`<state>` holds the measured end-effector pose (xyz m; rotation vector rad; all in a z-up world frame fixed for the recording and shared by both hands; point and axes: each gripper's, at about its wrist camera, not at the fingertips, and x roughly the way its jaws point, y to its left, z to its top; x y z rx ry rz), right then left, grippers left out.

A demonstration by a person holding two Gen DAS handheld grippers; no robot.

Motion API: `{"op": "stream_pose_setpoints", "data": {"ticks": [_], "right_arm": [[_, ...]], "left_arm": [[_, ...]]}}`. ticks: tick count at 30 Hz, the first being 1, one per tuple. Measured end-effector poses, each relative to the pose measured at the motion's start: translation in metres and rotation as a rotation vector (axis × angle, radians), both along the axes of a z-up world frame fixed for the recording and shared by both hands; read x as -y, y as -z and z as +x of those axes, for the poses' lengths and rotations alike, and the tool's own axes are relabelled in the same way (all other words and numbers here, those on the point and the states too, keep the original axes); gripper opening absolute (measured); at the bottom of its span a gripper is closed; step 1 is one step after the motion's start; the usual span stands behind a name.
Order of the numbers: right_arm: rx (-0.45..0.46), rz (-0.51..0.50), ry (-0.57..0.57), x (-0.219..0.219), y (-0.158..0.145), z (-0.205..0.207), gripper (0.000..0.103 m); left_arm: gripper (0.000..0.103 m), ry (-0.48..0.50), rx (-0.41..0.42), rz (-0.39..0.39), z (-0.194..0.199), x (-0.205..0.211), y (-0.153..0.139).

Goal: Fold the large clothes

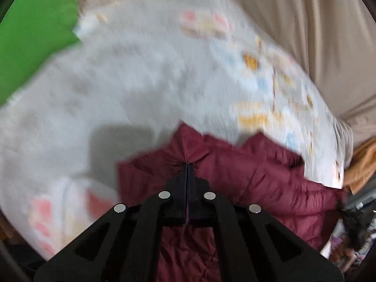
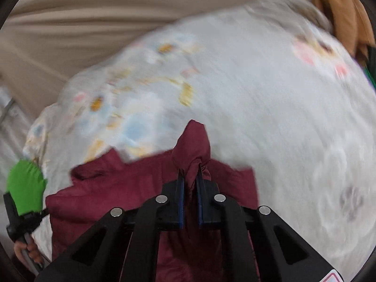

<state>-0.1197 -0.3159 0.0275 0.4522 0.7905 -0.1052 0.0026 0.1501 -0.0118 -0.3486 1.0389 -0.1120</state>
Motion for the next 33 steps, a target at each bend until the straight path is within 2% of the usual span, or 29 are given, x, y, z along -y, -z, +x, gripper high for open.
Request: {"op": "stream_pose_setpoints", "data": {"ticks": [2,4,5,7,8,10,12,13,14,16,17,19,21,22,24,25,26,27,28,29,31,33], "right_arm": [[0.066,-0.026,-0.024,-0.010,-0.021,0.003,0.007],[0.061,-0.036,0.001,-0.009,-0.017,0.018,0.007],[0.024,-0.040,0.016,-0.005,-0.006,0.027,0.007],[-0.151,-0.064,0.048,0.004,0.045,0.051,0.008],[-0.265,-0.042,0.044,0.008,0.078,0.061,0.008],[-0.298,-0.017,0.046,0.010,0.098,0.064,0.012],[-0.295,-0.026,0.050,0.010,0.089,0.066,0.017],[-0.275,-0.034,0.062,0.012,0.078,0.064,0.021],[-0.256,-0.041,0.069,0.015,0.071,0.062,0.024],[-0.224,-0.073,0.104,0.024,0.060,0.058,0.057],[-0.224,-0.078,0.115,0.028,0.058,0.057,0.061],[-0.295,-0.036,0.092,0.038,0.073,0.063,0.062],[-0.361,0.058,0.074,0.045,0.092,0.068,0.063],[-0.372,0.122,0.069,0.047,0.102,0.070,0.067],[-0.373,0.127,0.075,0.044,0.109,0.073,0.067],[-0.373,0.120,0.076,0.042,0.109,0.072,0.061],[-0.365,0.127,0.064,0.040,0.108,0.072,0.053],[-0.352,0.141,0.045,0.037,0.106,0.072,0.030],[-0.338,0.124,0.039,0.031,0.101,0.072,0.017],[-0.322,0.110,0.037,0.029,0.095,0.069,0.013],[-0.248,0.081,0.067,0.027,0.077,0.053,0.009],[-0.153,0.100,0.125,0.030,0.058,0.029,0.009]], "left_arm": [[0.000,-0.048,0.017,-0.004,-0.006,-0.015,-0.013],[0.000,-0.054,-0.014,0.035,0.001,-0.019,-0.005],[0.000,-0.057,-0.051,0.085,0.007,-0.017,0.011],[0.000,-0.047,-0.123,0.082,0.015,-0.013,0.037],[0.000,-0.044,-0.160,0.089,0.018,-0.008,0.054],[0.000,-0.018,-0.181,0.110,0.020,0.002,0.067],[0.001,-0.016,-0.197,0.134,0.018,0.006,0.069],[0.002,-0.027,-0.203,0.121,0.017,0.003,0.067],[0.004,-0.062,-0.210,0.076,0.013,-0.006,0.061],[0.021,-0.114,-0.200,0.000,0.005,-0.021,0.053],[0.028,-0.138,-0.198,-0.050,0.000,-0.028,0.051],[0.063,-0.151,-0.218,-0.096,-0.002,-0.033,0.054],[0.087,-0.198,-0.285,-0.031,0.001,-0.034,0.067],[0.089,-0.204,-0.302,-0.033,0.002,-0.033,0.074],[0.091,-0.209,-0.337,-0.089,0.008,-0.033,0.094],[0.091,-0.210,-0.335,-0.105,0.011,-0.033,0.100],[0.090,-0.211,-0.318,-0.095,0.013,-0.032,0.098],[0.076,-0.182,-0.296,-0.088,0.018,-0.027,0.094],[0.052,-0.139,-0.275,-0.092,0.021,-0.022,0.091],[0.041,-0.070,-0.254,-0.106,0.029,-0.013,0.086],[0.020,-0.023,-0.227,-0.100,0.040,-0.002,0.078],[0.016,0.049,-0.149,-0.073,0.055,0.012,0.063]]}}
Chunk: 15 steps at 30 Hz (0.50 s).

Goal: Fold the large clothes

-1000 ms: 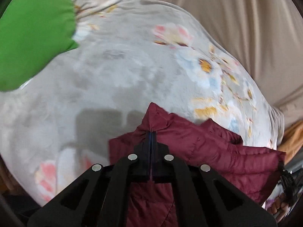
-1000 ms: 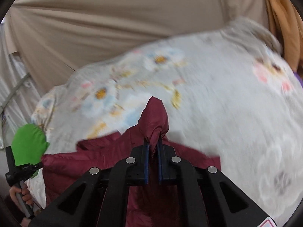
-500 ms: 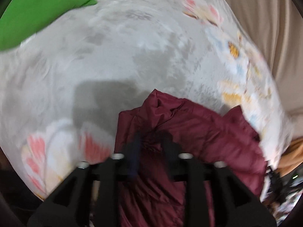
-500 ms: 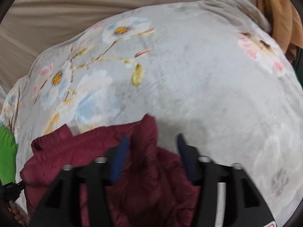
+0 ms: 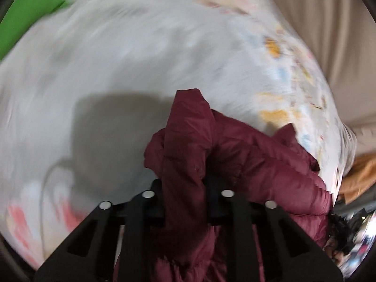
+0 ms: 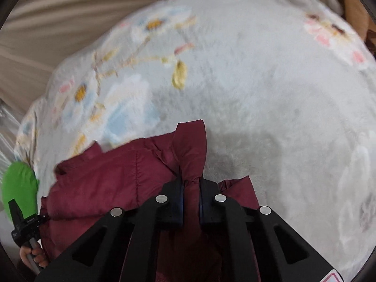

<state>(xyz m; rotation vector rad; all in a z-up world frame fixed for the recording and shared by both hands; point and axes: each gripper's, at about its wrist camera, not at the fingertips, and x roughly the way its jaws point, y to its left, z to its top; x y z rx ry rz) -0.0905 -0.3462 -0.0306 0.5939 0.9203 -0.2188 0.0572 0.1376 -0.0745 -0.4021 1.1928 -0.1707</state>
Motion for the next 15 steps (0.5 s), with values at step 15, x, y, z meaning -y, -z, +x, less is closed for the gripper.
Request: {"op": "stream_pose_setpoints", "data": {"ticks": [15], "right_arm": [[-0.018,-0.373,0.067,-0.039,-0.064,-0.021,0.024]], "left_arm": [[0.030,0.071,0.226,0.286,-0.005,0.042,-0.083]]}}
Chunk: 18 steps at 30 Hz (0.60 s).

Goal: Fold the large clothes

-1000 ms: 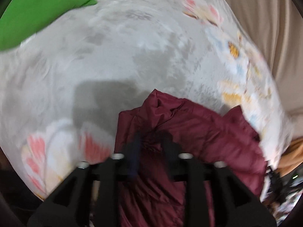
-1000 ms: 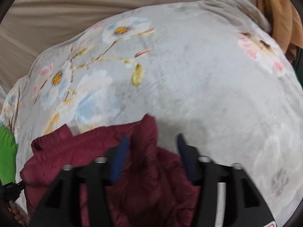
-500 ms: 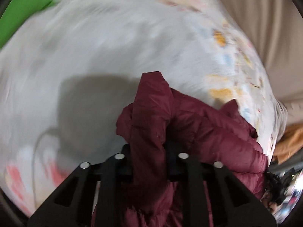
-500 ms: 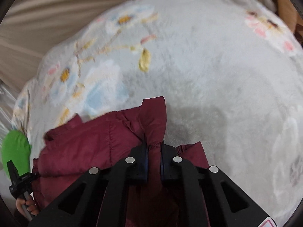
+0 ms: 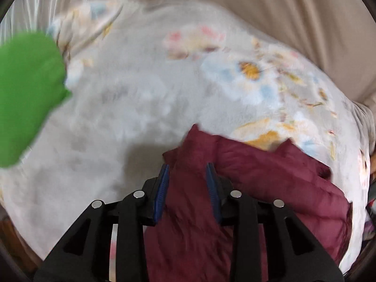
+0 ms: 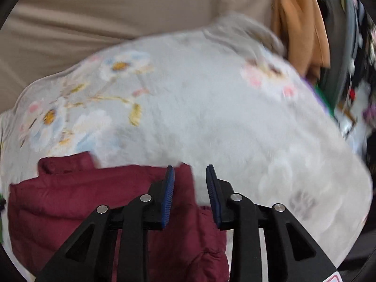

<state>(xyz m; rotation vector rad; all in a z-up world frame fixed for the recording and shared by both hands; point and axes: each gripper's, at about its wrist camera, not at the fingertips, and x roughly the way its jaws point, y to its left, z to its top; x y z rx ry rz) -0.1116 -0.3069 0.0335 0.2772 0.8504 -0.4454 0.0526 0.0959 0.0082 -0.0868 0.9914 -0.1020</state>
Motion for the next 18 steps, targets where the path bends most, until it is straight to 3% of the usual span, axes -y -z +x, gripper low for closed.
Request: {"op": "stream_pose_setpoints", "data": {"ticks": [4,6,9,11,13,18], "right_arm": [[-0.021,0.153,-0.334,-0.097,0.001,0.027,0.016],[-0.057,0.219,-0.425,-0.134,0.018,0.034,0.015],[-0.159,0.216,-0.489,-0.163,0.054,0.033,0.013],[-0.183,0.200,-0.449,-0.146,0.070,0.017,0.010],[-0.177,0.208,-0.344,-0.107,0.076,-0.005,0.000],[-0.184,0.206,-0.050,-0.007,0.076,-0.059,0.000]], "left_arm": [[0.032,0.225,-0.056,-0.029,-0.019,0.060,-0.004],[0.033,0.323,-0.125,0.009,-0.027,0.095,0.021],[0.033,0.362,-0.168,0.102,-0.037,0.109,0.058],[0.033,0.351,-0.154,0.123,-0.042,0.095,0.066],[0.033,0.308,-0.157,0.133,-0.041,0.075,0.065],[0.032,0.103,-0.189,0.138,-0.024,0.000,0.065]]}}
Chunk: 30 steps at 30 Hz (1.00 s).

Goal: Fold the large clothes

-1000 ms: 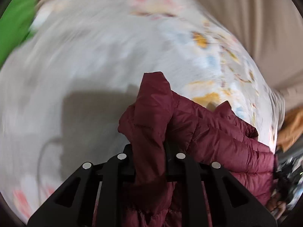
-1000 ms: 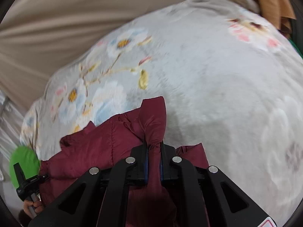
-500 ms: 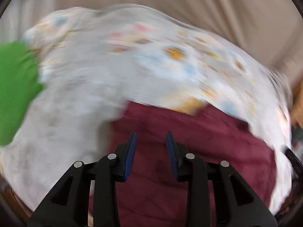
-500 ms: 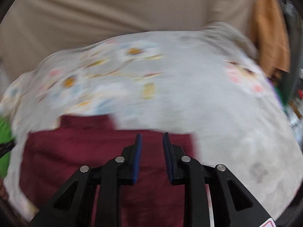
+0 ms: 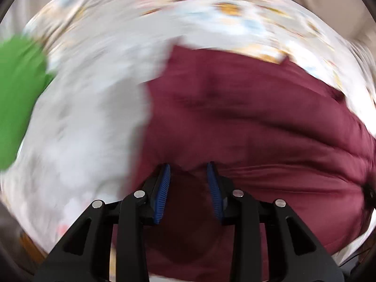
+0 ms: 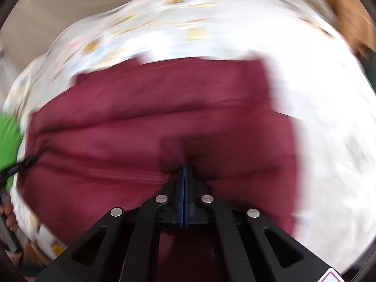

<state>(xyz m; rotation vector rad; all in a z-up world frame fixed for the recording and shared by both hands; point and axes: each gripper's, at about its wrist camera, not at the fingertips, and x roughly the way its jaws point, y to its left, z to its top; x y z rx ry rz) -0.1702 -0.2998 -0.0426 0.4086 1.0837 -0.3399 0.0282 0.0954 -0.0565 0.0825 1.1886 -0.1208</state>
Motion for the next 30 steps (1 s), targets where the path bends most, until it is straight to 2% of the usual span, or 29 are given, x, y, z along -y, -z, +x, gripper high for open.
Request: {"op": "stream_pose_setpoints", "data": {"ticks": [2,4,5,7,8,10,11,13,14,15,16,18,19,21,22,23,24,27,28,30], "right_arm": [[0.007,-0.036,0.073,0.017,-0.017,-0.018,0.000],[0.020,-0.035,0.116,0.021,-0.027,-0.027,0.024],[0.028,-0.024,0.126,0.020,-0.029,-0.031,0.028],[0.019,0.019,0.137,0.016,-0.023,-0.034,0.045],[0.003,0.041,0.141,0.016,-0.016,-0.039,0.047],[-0.035,0.121,0.155,0.012,0.006,-0.037,0.053],[-0.044,0.148,0.164,0.012,0.013,-0.038,0.053],[-0.058,0.129,0.159,0.009,0.019,-0.036,0.045],[-0.055,0.114,0.153,0.008,0.016,-0.039,0.040],[-0.051,0.093,0.149,0.007,0.012,-0.033,0.034],[-0.046,0.069,0.147,0.007,0.007,-0.029,0.033],[-0.050,0.041,0.139,0.010,0.005,-0.022,0.033],[-0.071,0.047,0.126,0.013,0.011,-0.018,0.040],[-0.104,0.044,0.094,0.014,0.021,-0.011,0.045],[-0.108,0.014,0.092,0.012,0.018,-0.012,0.044],[-0.108,-0.015,0.101,0.009,0.011,-0.013,0.042],[-0.097,-0.064,0.117,0.005,-0.001,-0.016,0.036],[0.037,-0.222,0.084,-0.018,-0.055,-0.025,0.034],[0.080,-0.236,0.027,-0.033,-0.070,-0.020,0.029],[0.104,-0.185,-0.092,-0.063,-0.077,0.001,0.022]], "left_arm": [[0.033,-0.067,0.002,-0.039,0.001,-0.026,-0.007],[0.061,-0.124,-0.001,-0.039,0.003,-0.042,-0.006],[0.064,-0.139,-0.003,-0.051,0.004,-0.047,-0.004],[0.072,-0.186,-0.048,-0.145,0.007,-0.062,0.009],[0.075,-0.188,-0.096,-0.201,0.008,-0.065,0.020],[0.075,-0.204,-0.179,-0.298,0.008,-0.070,0.038],[0.073,-0.218,-0.190,-0.316,0.005,-0.071,0.043],[0.048,-0.183,-0.179,-0.299,-0.001,-0.065,0.040],[0.043,-0.162,-0.182,-0.277,-0.007,-0.059,0.035],[0.033,-0.150,-0.185,-0.265,-0.013,-0.056,0.032],[0.030,-0.138,-0.188,-0.247,-0.019,-0.053,0.029],[0.030,-0.114,-0.196,-0.207,-0.033,-0.048,0.030],[0.031,-0.112,-0.195,-0.204,-0.037,-0.049,0.033],[0.032,-0.150,-0.174,-0.222,-0.039,-0.054,0.036],[0.032,-0.178,-0.172,-0.232,-0.038,-0.056,0.033],[0.032,-0.210,-0.152,-0.230,-0.039,-0.059,0.022],[0.031,-0.218,-0.118,-0.224,-0.044,-0.064,0.009],[0.030,-0.184,0.061,-0.173,-0.053,-0.055,-0.050],[0.031,-0.127,0.121,-0.140,-0.053,-0.041,-0.069],[0.031,-0.037,0.146,-0.116,-0.050,-0.015,-0.083]]}}
